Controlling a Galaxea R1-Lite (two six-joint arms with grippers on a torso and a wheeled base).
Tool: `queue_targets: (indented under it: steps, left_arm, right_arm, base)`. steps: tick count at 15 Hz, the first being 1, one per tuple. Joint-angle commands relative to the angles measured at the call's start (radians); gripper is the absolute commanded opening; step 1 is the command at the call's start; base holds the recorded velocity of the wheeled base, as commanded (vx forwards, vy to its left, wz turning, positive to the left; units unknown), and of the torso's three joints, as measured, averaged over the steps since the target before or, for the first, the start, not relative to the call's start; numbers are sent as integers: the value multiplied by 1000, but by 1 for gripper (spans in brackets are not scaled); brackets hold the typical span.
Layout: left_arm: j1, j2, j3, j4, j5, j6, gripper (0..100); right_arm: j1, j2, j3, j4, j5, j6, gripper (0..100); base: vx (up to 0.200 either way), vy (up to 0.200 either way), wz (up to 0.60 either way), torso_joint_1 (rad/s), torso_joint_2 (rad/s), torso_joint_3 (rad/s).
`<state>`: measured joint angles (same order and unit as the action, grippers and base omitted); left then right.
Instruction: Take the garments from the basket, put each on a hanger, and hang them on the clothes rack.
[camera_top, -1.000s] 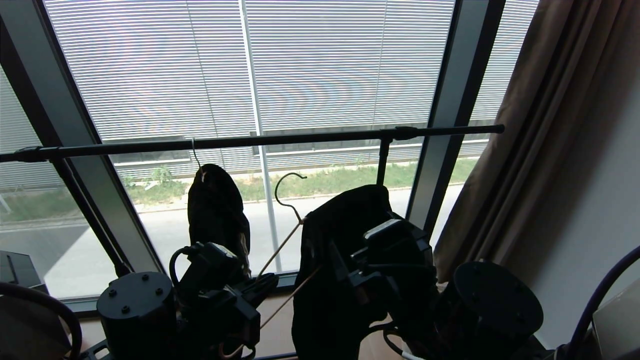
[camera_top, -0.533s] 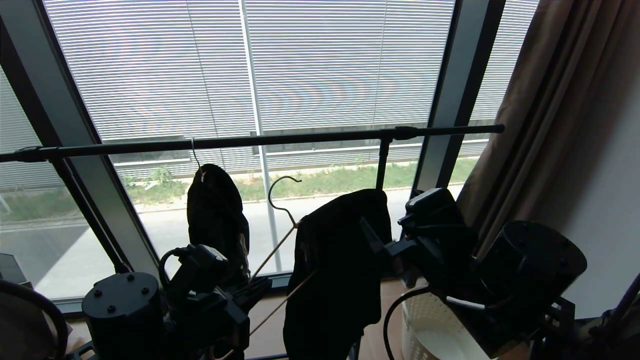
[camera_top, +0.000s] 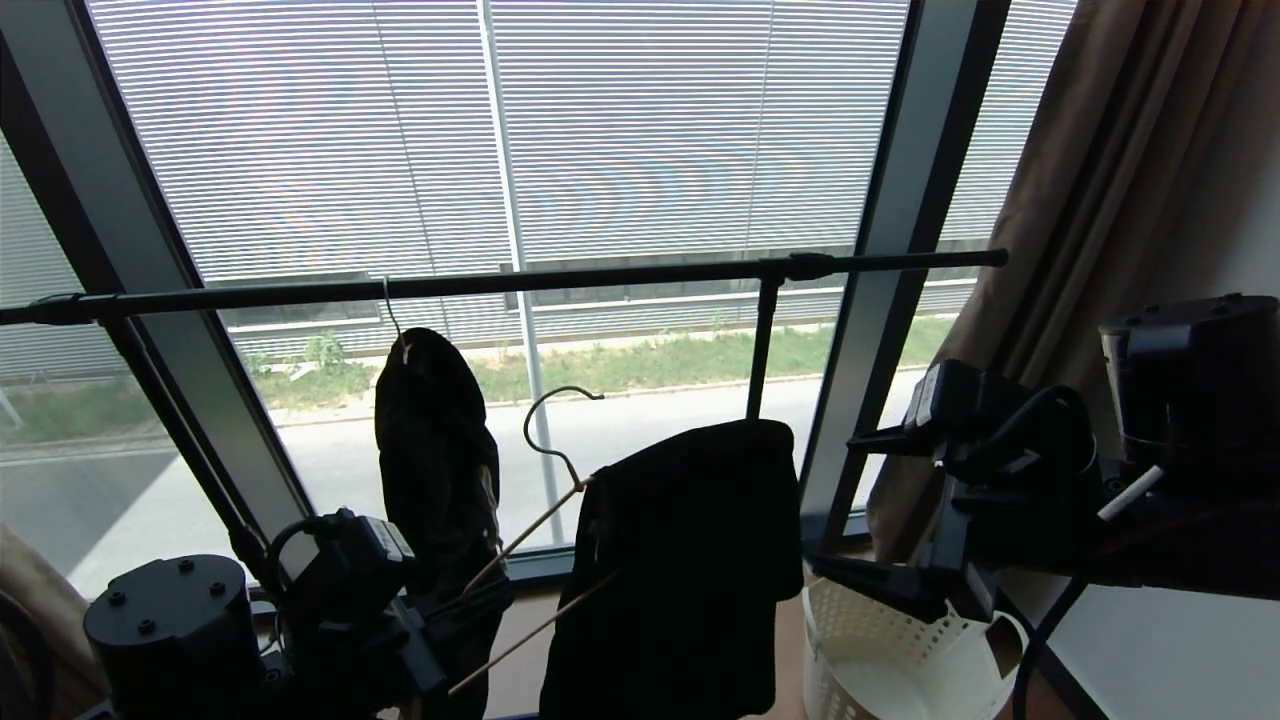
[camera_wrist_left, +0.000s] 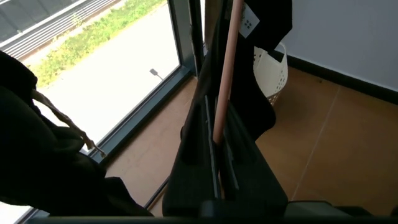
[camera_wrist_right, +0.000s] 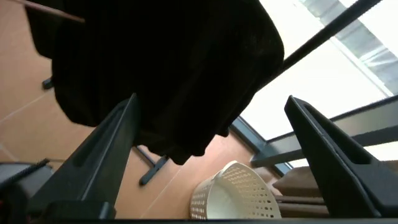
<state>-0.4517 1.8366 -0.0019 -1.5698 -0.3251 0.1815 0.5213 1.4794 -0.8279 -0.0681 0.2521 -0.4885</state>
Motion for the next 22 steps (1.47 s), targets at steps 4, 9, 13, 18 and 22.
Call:
queue_targets:
  steps: [4,9,13,18,22]
  left_arm:
    - [-67,-10,2,-1,1,-5,0]
    - [-159,-16,2,-1,6,-45,0]
    - [-213,-16,2,-1,18,-73,0]
    - [-219,-22,2,-1,40,-85,0]
    - [-219,-22,2,-1,38,-85,0]
  right_arm:
    - [-89,214,-525,510,233,-357,100]
    - [-61,246,-568,584,262,-369,100]
    - [-3,279,-565,585,260,-363,100]
    - [25,341,-553,584,256,-361,100]
    - [25,354,-556,580,256,-361,100]
  base:
    - [0,0,0,0,0,0]
    - [0,0,0,0,0,0]
    - [0,0,0,0,0,0]
    - [0,0,0,0,0,0]
    - [0,0,0,0,0,0]
